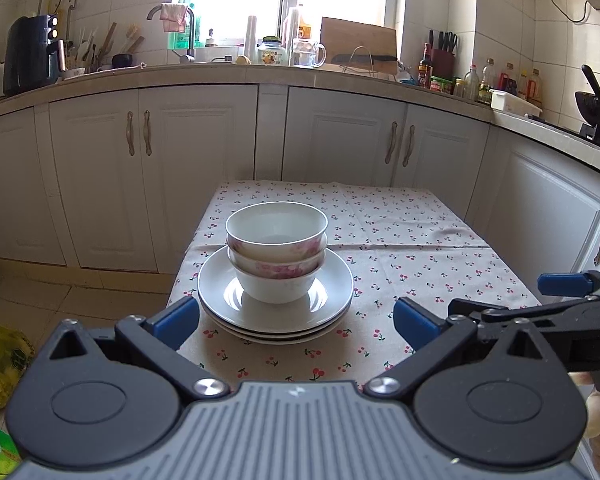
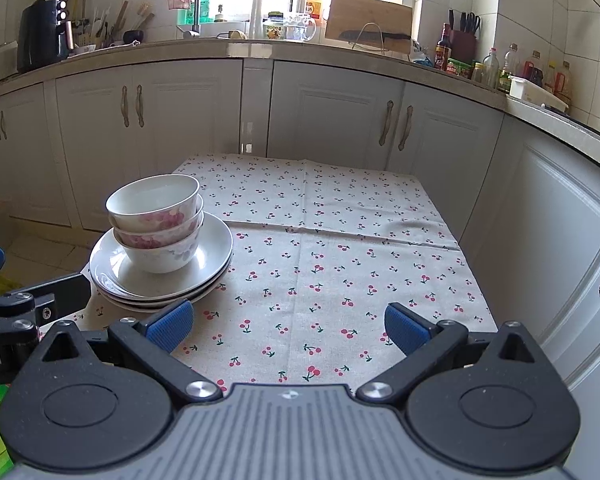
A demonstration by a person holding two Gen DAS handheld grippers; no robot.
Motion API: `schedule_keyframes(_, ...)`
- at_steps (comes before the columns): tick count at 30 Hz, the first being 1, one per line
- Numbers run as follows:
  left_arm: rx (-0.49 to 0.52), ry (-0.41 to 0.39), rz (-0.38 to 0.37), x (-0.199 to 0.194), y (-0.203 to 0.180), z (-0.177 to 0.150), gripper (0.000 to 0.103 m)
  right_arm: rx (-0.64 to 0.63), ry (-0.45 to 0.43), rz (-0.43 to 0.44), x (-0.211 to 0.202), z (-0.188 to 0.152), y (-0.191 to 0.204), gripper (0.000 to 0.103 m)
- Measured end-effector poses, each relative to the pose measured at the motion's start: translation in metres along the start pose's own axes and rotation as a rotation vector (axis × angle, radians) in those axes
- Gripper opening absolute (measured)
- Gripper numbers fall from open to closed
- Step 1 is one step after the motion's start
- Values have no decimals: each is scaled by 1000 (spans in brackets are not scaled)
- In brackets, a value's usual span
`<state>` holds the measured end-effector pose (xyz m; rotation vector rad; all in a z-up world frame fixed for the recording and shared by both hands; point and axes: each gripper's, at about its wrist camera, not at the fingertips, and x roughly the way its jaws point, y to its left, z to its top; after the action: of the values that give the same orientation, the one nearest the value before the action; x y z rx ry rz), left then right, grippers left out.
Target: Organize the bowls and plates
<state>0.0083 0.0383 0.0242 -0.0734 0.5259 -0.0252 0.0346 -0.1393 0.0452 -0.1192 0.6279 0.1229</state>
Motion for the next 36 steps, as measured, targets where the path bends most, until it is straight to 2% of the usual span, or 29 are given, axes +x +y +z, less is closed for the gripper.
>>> schedule_keyframes(36,-1,-17,4,-8,-2,1,102,9,-24,-13,-7,0,-3,103)
